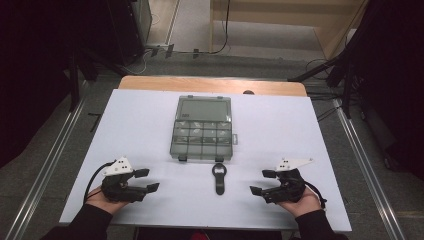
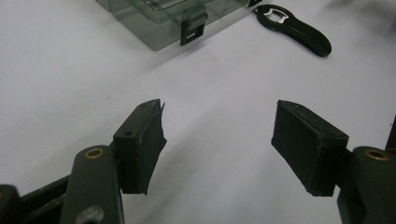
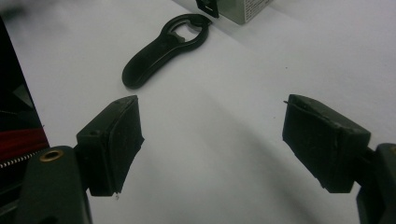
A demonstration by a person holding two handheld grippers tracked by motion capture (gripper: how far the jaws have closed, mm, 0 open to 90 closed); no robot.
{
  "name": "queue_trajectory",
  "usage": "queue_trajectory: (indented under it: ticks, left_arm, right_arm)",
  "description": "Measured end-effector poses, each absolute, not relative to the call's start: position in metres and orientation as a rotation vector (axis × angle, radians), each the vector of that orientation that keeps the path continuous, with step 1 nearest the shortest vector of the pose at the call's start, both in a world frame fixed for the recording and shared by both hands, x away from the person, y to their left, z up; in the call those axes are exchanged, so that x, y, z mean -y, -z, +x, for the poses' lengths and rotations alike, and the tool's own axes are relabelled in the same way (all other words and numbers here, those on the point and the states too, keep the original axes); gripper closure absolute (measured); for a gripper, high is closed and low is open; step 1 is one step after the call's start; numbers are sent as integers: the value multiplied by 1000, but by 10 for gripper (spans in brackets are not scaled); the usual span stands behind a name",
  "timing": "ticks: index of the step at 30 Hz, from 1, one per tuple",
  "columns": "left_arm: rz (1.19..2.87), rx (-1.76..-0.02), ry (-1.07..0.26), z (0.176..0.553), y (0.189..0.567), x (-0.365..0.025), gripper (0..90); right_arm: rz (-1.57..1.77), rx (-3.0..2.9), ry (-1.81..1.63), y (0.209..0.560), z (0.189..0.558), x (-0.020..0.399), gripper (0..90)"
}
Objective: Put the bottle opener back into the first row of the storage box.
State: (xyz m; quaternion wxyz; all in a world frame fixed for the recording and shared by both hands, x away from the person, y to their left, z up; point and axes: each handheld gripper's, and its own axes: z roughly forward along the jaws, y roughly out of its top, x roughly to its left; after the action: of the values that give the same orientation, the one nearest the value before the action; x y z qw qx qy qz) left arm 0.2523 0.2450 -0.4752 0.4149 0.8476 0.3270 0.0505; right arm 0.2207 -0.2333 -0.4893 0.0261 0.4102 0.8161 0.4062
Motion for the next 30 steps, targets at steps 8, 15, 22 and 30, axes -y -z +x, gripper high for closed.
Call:
queue_trajectory:
  ticks: [8, 15, 22, 30]
  left_arm:
    - [2135, -813, -137, 252, 475, -244, 334]
    - [2125, -811, -152, 252, 475, -245, 334]
    - [2133, -808, -149, 251, 475, -244, 333]
    - [2134, -809, -148, 251, 475, -245, 334]
  right_arm:
    - [1263, -2522, -1249, 490, 220, 233, 206]
    - [1260, -2526, -1254, 490, 221, 233, 208]
    - [1255, -2531, -1251, 491, 222, 234, 216]
    - [1263, -2536, -1246, 491, 223, 234, 216]
